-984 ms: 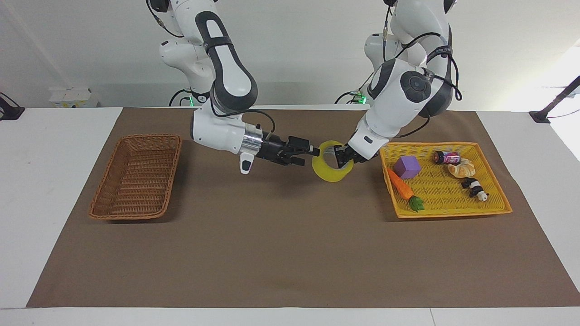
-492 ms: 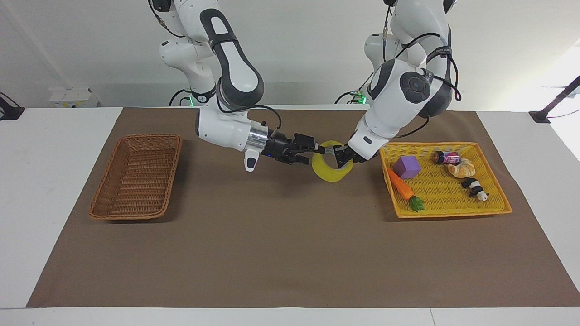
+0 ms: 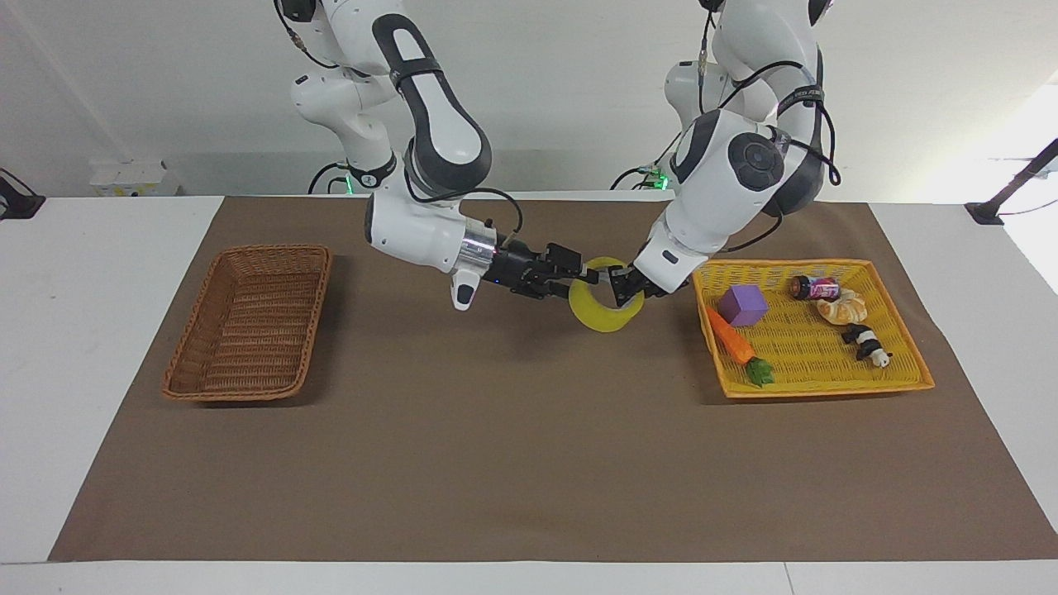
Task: Move tape to another basket
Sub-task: 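Grasp the tape rim with the right gripper, then open the left gripper and withdraw it while the right gripper holds the tape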
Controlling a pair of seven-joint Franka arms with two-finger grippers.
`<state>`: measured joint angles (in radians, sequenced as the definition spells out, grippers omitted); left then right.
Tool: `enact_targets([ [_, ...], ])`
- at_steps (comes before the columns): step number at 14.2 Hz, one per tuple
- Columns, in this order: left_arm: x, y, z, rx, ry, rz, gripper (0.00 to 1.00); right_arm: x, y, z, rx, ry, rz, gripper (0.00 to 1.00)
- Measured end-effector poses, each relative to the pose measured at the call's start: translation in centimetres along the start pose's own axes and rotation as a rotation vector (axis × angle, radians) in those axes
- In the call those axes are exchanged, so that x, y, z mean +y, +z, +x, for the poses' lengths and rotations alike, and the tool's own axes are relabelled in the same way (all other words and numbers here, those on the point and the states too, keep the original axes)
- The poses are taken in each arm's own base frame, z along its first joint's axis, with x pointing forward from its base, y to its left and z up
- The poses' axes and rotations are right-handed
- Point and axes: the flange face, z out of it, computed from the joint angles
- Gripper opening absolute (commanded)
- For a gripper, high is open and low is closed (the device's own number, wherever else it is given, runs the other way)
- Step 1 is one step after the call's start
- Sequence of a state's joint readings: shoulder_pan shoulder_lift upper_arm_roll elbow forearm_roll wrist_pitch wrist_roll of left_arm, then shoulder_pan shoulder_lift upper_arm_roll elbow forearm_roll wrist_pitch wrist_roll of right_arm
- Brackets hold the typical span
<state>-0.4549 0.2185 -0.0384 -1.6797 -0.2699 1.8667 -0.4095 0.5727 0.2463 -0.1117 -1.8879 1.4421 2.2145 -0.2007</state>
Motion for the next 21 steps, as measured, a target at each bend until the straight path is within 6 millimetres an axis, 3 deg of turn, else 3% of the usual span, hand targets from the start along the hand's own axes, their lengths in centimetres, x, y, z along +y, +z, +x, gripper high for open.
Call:
enact_targets([
  [1,0.0,0.0,0.0,0.000,0.000,0.000,0.02,0.0,0.0,0.0,-0.001,-0.005,0.000,0.00],
  [3,0.0,0.0,0.0,-0.001,-0.002,0.000,0.09,0.1,0.0,0.0,-0.002,-0.005,0.001,0.00],
  [4,0.1,0.0,0.0,-0.001,-0.005,0.000,0.25,0.1,-0.1,0.1,-0.002,-0.004,0.001,0.00],
  [5,0.1,0.0,0.0,-0.001,-0.014,0.000,0.61,0.1,-0.1,0.1,-0.002,-0.004,0.001,0.00],
  [6,0.2,0.0,-0.1,0.001,-0.030,-0.001,0.86,0.1,-0.2,0.1,0.000,-0.003,0.001,0.00],
  [9,0.6,-1.5,-0.6,0.014,-0.069,-0.009,0.98,0.4,-0.4,0.4,0.006,0.001,-0.001,0.00],
  [12,-1.3,-7.8,-2.6,0.047,-0.082,0.006,0.99,0.4,-0.4,0.5,0.006,0.002,-0.002,0.00],
  [14,-5.1,-12.5,-3.3,0.089,-0.107,0.014,0.99,0.4,-0.4,0.5,0.006,0.002,-0.002,0.00],
  [17,-14.1,-16.7,-1.8,0.122,-0.131,0.037,0.99,0.8,-1.4,1.2,0.006,-0.003,-0.006,0.00],
  [19,-20.8,-19.0,-1.0,0.130,-0.098,0.103,0.99,2.4,-5.3,3.5,0.005,-0.035,-0.037,0.00],
  [21,-26.0,-20.5,-0.9,0.134,-0.069,0.167,0.99,5.2,-12.7,6.4,-0.018,-0.045,-0.069,0.00],
])
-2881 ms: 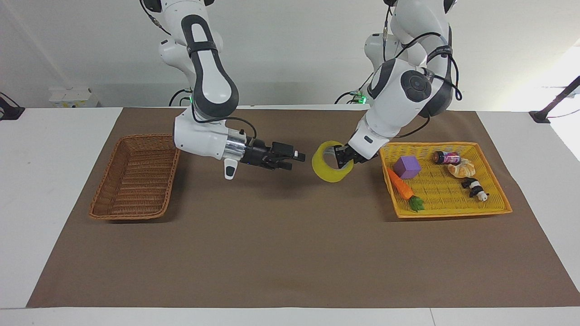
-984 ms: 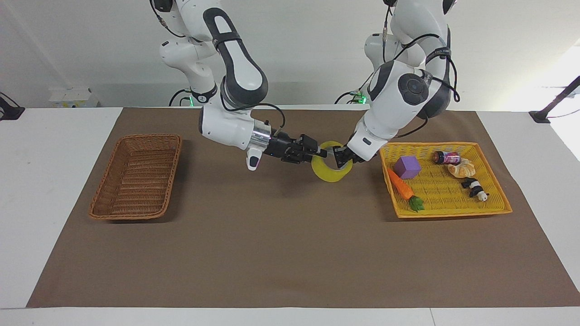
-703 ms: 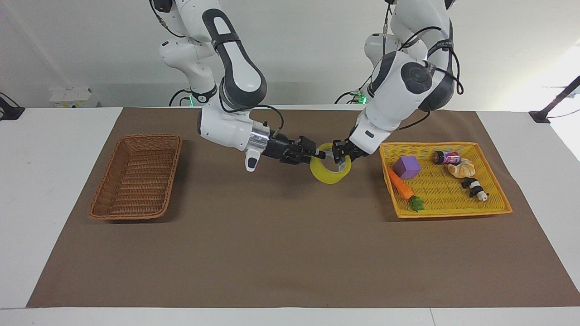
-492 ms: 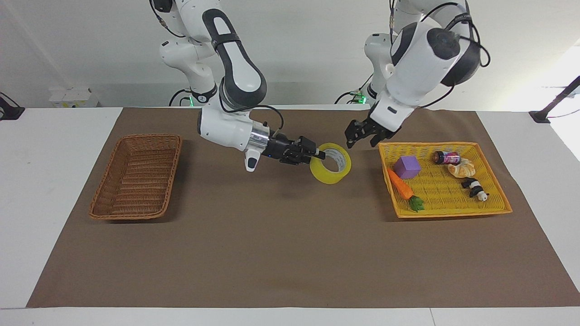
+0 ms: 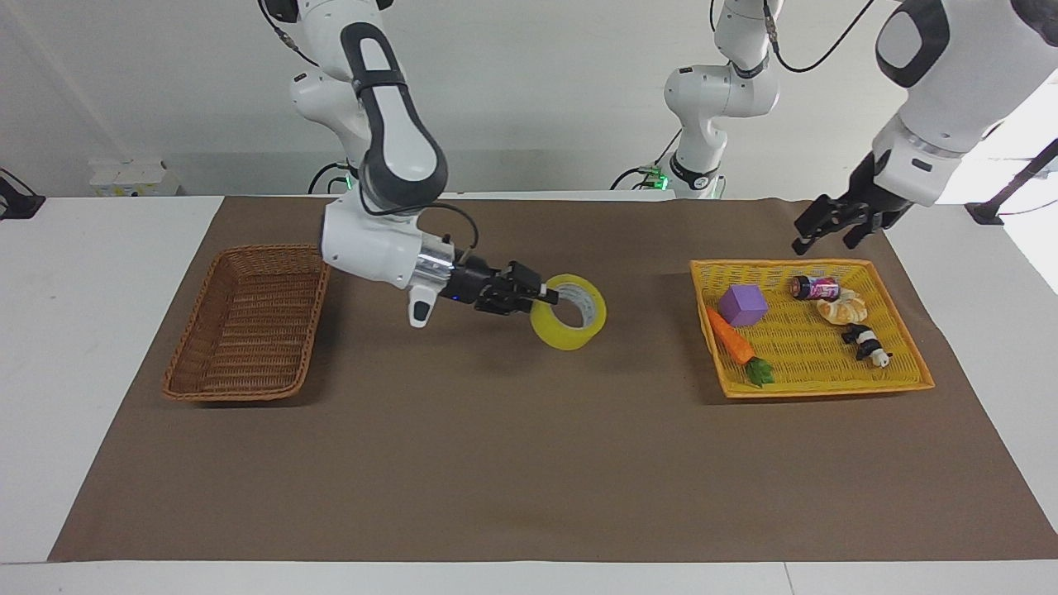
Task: Move tape to another basket
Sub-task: 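Carry the tape with the right gripper over the brown wicker basket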
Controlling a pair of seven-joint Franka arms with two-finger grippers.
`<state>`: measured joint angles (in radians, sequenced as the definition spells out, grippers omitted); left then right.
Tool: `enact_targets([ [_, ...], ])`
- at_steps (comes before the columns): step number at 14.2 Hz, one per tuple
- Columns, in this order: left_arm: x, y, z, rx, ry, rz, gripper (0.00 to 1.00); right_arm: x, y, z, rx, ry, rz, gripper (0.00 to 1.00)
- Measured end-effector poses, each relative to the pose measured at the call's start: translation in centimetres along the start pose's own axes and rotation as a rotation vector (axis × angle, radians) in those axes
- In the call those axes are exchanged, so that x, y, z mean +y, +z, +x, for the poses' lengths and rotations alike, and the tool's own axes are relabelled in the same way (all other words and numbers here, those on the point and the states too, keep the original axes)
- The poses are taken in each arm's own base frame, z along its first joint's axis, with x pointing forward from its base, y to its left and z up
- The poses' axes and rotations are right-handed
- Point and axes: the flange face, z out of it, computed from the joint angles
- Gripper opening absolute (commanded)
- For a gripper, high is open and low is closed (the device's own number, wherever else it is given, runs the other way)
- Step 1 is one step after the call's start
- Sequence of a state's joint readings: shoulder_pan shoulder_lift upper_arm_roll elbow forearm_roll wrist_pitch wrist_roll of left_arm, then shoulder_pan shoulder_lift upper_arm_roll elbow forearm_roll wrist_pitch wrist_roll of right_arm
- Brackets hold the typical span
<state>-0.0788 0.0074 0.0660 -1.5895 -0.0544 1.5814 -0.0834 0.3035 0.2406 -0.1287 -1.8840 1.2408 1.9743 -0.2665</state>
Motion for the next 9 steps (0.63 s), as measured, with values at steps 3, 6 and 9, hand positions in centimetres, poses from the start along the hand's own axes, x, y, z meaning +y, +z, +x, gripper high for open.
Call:
enact_targets([
  [3,-4.4,-0.2,0.2,0.004,-0.040,0.029,0.99,6.8,-13.6,1.3,-0.020,-0.009,-0.008,0.00],
  [6,-6.0,-0.3,0.2,0.005,-0.064,0.032,0.99,14.6,-25.6,-0.9,-0.011,-0.017,-0.079,0.00],
  [9,-7.4,-0.3,0.2,0.006,-0.088,0.039,0.99,20.5,-32.8,-3.5,0.017,-0.057,-0.179,0.00],
])
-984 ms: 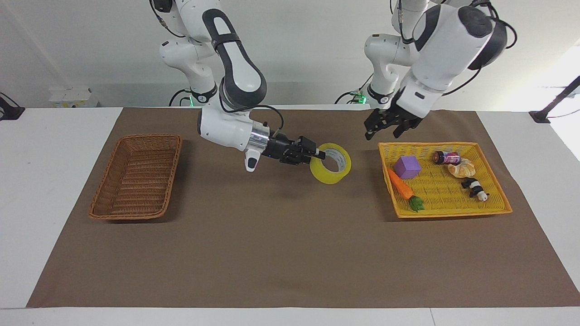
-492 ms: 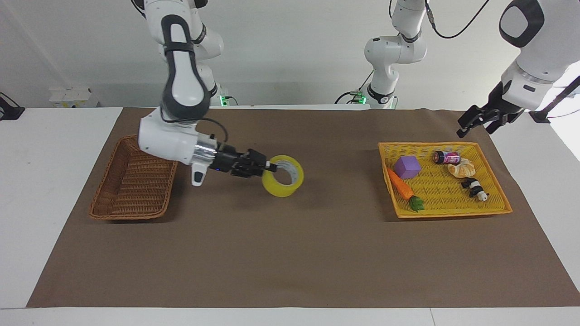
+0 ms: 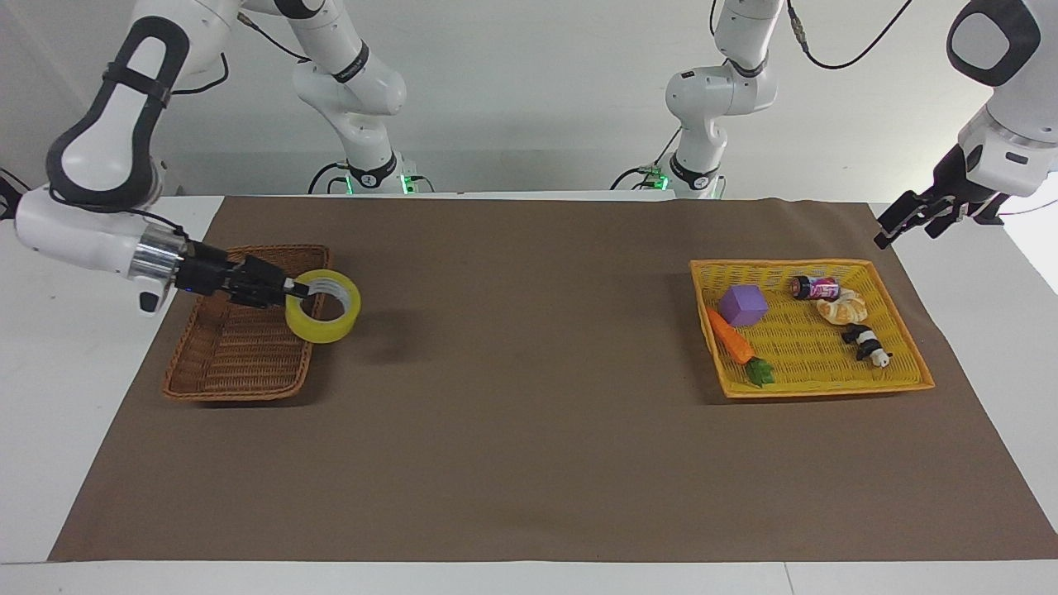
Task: Move tape to another basket
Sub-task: 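Carry the tape with the right gripper over the brown wicker basket, then lower the tape into the wicker basket and open the right gripper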
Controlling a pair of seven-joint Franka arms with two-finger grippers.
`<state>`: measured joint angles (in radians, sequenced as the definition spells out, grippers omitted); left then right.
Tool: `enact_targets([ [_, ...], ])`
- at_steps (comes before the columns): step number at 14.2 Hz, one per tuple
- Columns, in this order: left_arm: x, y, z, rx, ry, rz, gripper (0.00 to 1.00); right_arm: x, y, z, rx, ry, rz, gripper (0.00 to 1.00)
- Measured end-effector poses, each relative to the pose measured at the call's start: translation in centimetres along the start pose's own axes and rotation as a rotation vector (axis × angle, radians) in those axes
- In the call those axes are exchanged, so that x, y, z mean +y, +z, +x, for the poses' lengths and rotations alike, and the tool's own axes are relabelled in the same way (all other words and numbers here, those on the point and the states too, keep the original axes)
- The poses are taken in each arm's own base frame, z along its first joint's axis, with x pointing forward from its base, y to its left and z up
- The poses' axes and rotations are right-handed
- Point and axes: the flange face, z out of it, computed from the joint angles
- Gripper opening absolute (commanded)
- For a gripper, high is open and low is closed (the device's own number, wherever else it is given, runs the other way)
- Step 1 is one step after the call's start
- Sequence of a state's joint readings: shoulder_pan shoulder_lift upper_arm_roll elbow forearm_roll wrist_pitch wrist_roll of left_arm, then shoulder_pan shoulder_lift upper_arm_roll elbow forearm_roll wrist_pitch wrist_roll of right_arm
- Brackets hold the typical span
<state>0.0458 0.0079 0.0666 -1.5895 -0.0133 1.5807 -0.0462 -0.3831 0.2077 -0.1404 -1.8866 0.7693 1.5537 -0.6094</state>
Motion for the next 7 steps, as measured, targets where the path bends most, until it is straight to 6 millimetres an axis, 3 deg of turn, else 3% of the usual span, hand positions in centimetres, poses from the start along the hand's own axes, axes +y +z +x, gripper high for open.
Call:
enact_targets([
  [4,0.3,0.0,0.0,0.000,0.012,0.012,0.99,4.1,-0.3,-1.5,-0.045,-0.050,-0.009,0.00],
  [7,2.6,0.2,-0.5,-0.029,0.056,0.015,0.99,6.0,0.0,-2.1,-0.071,-0.087,-0.019,0.00],
])
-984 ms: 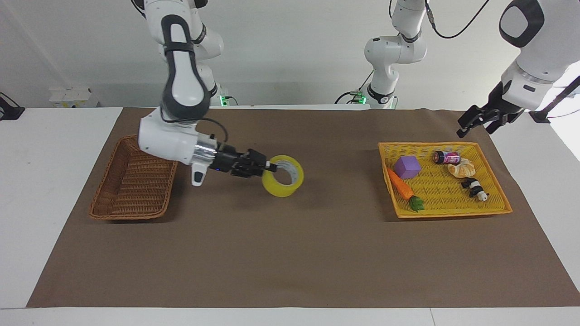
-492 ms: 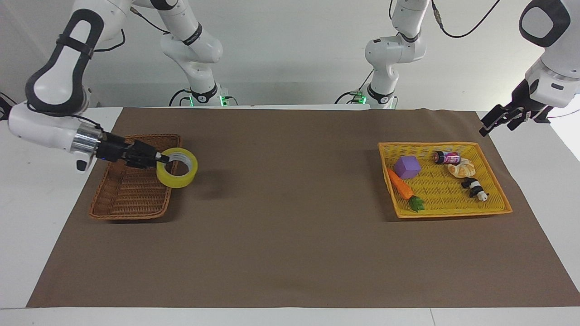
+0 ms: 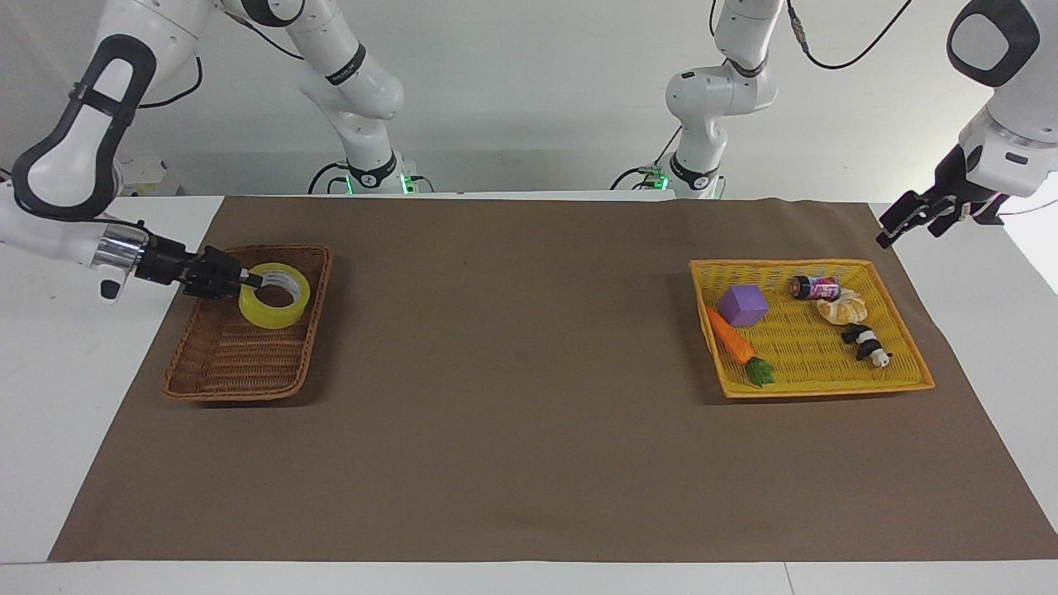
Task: Move tape to another basket
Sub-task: 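Lower the tape into the wicker basket and open the right gripper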
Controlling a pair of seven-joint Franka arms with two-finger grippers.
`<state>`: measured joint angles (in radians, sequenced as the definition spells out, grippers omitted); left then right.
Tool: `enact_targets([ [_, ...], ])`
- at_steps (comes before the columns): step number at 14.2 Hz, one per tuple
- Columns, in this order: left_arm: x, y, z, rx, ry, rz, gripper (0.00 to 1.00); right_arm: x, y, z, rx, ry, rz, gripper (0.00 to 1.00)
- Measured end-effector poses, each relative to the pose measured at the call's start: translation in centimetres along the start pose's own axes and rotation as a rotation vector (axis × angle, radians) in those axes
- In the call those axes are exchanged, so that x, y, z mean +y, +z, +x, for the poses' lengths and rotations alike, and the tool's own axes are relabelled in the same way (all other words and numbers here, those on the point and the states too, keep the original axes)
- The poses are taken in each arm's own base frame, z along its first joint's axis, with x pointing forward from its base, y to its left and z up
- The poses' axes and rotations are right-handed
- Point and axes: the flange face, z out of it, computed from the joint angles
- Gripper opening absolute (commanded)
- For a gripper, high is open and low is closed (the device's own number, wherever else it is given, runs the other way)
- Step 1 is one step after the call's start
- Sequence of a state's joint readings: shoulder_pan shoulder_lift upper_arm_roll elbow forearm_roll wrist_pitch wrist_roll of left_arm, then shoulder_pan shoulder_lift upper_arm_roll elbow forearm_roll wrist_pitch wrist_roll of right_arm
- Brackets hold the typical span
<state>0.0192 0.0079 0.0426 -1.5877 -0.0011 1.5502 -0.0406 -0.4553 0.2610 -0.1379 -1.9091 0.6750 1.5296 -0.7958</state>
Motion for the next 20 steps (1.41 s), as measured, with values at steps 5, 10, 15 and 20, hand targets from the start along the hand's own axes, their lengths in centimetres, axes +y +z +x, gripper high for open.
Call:
enact_targets([
  [5,4.2,-2.6,-1.2,-0.009,0.061,0.006,0.99,1.4,0.1,-0.7,-0.006,-0.019,-0.003,0.00],
  [10,4.7,-1.6,-0.5,-0.023,0.066,0.012,0.99,3.5,1.2,-1.1,0.000,-0.039,-0.040,0.00],
  [15,5.3,-0.5,0.0,-0.042,0.055,0.023,0.99,4.2,1.7,-1.2,0.001,-0.032,-0.053,0.35],
  [20,6.4,-0.3,-0.1,-0.045,0.043,0.038,0.99,4.3,1.6,-0.8,0.006,-0.112,-0.094,1.00],
])
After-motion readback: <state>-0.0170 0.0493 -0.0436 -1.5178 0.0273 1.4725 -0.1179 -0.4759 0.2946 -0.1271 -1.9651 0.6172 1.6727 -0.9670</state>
